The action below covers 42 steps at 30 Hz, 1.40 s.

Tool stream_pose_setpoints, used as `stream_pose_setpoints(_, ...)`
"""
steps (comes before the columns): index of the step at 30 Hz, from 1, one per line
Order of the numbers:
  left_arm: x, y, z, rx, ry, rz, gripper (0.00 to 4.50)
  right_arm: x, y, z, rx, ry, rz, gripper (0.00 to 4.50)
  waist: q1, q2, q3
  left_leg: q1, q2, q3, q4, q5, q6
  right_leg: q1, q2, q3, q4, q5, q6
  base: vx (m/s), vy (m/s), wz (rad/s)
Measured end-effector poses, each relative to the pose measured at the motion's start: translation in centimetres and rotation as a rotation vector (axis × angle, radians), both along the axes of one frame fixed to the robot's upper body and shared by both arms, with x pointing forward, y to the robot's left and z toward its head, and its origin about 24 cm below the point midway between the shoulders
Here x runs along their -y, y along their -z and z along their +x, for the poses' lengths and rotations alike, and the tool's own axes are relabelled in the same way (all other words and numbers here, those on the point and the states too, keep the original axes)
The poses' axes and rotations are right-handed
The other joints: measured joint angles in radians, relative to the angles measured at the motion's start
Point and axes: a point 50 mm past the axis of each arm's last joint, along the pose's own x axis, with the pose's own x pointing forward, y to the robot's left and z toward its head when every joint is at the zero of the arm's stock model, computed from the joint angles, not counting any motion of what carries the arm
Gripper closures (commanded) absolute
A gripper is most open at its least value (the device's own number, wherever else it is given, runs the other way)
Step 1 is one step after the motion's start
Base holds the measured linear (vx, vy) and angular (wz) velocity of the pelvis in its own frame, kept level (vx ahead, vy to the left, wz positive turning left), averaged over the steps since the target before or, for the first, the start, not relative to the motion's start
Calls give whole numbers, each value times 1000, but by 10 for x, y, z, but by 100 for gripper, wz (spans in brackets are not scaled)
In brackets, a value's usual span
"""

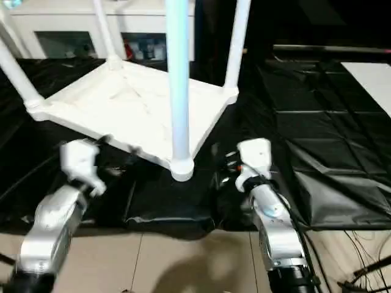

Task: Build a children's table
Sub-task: Rotate table base

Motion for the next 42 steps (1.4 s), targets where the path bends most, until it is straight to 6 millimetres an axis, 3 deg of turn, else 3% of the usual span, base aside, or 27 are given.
stream_pose_setpoints(6, -15, -6, 5, 9, -211, -169, 8, 0, 8, -4, -56, -5, 2, 0, 4, 1, 0, 0, 0, 0, 1, 0, 0, 0, 0, 0, 1, 0, -1, 0, 0, 0)
stream_pose_setpoints(13, -3, 18, -11, -70, -255, -228, 8, -5, 9, -6, -52, -24, 40, 0, 4, -3, 2, 5, 0, 0, -1, 0, 0, 4, 0, -1, -1, -4, 7, 0, 0, 0)
stream_pose_setpoints(16, -2, 13, -11, -48, -257, -228, 8, -8, 8, -7, -44, -22, 55, 0, 3, -5, 4, 23, 0, 1, -12, 0, 0, 20, 0, -3, -8, -7, 8, 0, 0, 0)
stream_pose_setpoints(18, -2, 10, -11, -37, -269, -228, 8, -8, 8, -7, -43, -16, 55, 0, -1, -5, 5, 46, -2, 2, -26, -1, -1, 42, 1, -7, -26, -7, 8, 0, 0, 0)
stream_pose_setpoints(21, -3, 9, -10, -30, -282, -222, 8, -7, 8, -7, -42, -12, 56, 0, -6, -6, 5, 60, -2, 2, -34, -2, -2, 58, 2, -7, -36, -9, 9, 0, 0, 0)
stream_pose_setpoints(30, -4, 7, -9, -25, -301, -224, 8, -7, 8, -6, -41, -3, 69, 0, -12, -1, 0, 59, -4, 2, -32, -27, 8, 69, 2, -9, -34, -35, -4, 68, 7, 2)
stream_pose_setpoints(40, -4, 4, -6, -18, -298, -220, 8, -9, 8, -6, -43, -1, 85, 0, -11, 4, -7, 58, -6, -5, -12, -63, 34, 82, 1, -17, -31, -66, -9, 72, 6, 3)
stream_pose_setpoints(42, -5, 5, -7, -24, -301, -217, 8, -11, 10, -7, -63, -8, 100, 0, -7, 5, -9, 75, 1, -1, -13, -71, 25, 78, 2, -13, -16, -77, -22, 54, -17, -4)
